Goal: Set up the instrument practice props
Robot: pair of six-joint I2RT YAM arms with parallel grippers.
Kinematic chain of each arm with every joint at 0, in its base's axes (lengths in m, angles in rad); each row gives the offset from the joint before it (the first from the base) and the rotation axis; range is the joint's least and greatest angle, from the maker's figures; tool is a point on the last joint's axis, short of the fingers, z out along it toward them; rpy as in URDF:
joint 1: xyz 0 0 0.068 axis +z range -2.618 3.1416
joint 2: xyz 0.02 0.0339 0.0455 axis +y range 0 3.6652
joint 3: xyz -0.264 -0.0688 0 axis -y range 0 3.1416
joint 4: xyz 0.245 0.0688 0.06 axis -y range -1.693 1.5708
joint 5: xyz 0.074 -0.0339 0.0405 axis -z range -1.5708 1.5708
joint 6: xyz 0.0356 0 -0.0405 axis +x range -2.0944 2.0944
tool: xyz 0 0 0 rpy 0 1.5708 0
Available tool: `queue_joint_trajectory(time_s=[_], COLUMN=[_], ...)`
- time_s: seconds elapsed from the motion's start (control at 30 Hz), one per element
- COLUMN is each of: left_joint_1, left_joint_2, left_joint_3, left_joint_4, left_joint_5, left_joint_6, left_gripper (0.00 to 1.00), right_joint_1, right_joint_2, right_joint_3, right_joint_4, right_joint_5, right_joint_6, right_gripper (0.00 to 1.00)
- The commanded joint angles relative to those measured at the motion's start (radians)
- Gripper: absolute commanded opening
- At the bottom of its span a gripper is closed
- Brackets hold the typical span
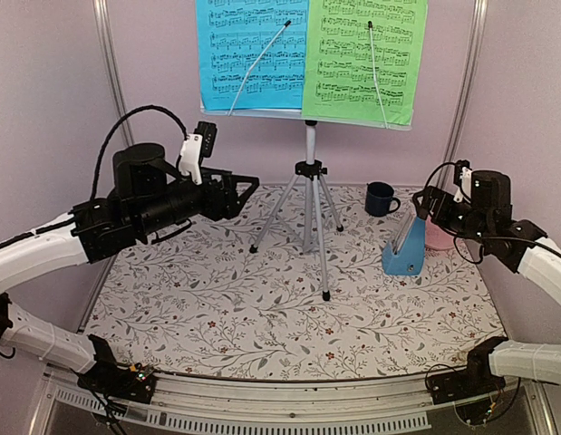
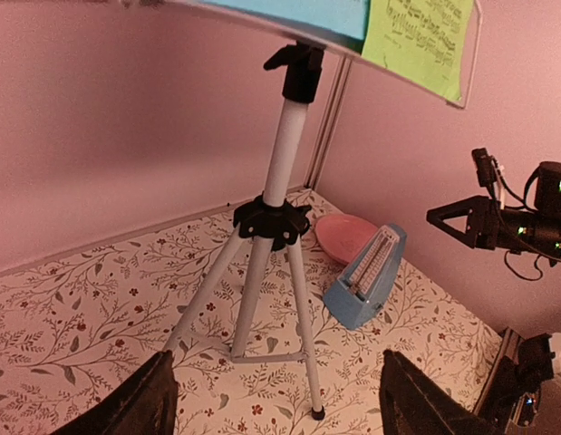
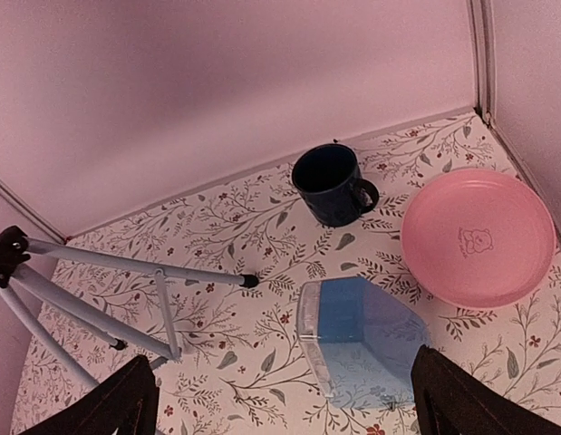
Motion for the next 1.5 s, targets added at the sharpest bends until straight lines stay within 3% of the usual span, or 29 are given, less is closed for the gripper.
queue_joint_trajectory(time_s=[0.0,0.27,0.4,0.87,1.13,1.27,1.47], left_joint_1=[0.012,0.012,0.013,0.017,0.023,0.027,0.035], left_joint_2=[-0.023,-0.054,-0.062,-0.068,-0.072,-0.076,-0.082], left_joint_3=[-0.063,-0.122,-0.132,-0.136,-0.145,-0.131,-0.136], left_joint_4=[0.041,0.070,0.075,0.060,0.051,0.013,-0.006], left_joint_5=[0.010,0.005,0.004,0.002,0.028,-0.022,-0.026], left_joint_6=[-0.053,-0.080,-0.075,-0.071,-0.075,-0.036,-0.013], left_gripper=[0.77,0.77,0.77,0.77,0.82,0.90,0.92], right_joint_1=[-0.003,-0.003,-0.003,-0.003,-0.007,-0.013,-0.012], right_joint_2=[0.073,0.163,0.218,0.402,0.440,0.427,0.352], right_joint_3=[0.011,0.005,-0.003,0.041,0.043,0.037,0.022], right_joint_4=[-0.020,0.027,0.115,0.189,0.226,0.223,0.216], right_joint_5=[0.083,0.149,0.110,0.086,0.099,0.083,0.039], right_joint_6=[0.036,0.035,-0.016,-0.072,-0.150,-0.164,-0.197], right_gripper=[0.99,0.99,0.99,0.97,0.85,0.73,0.58])
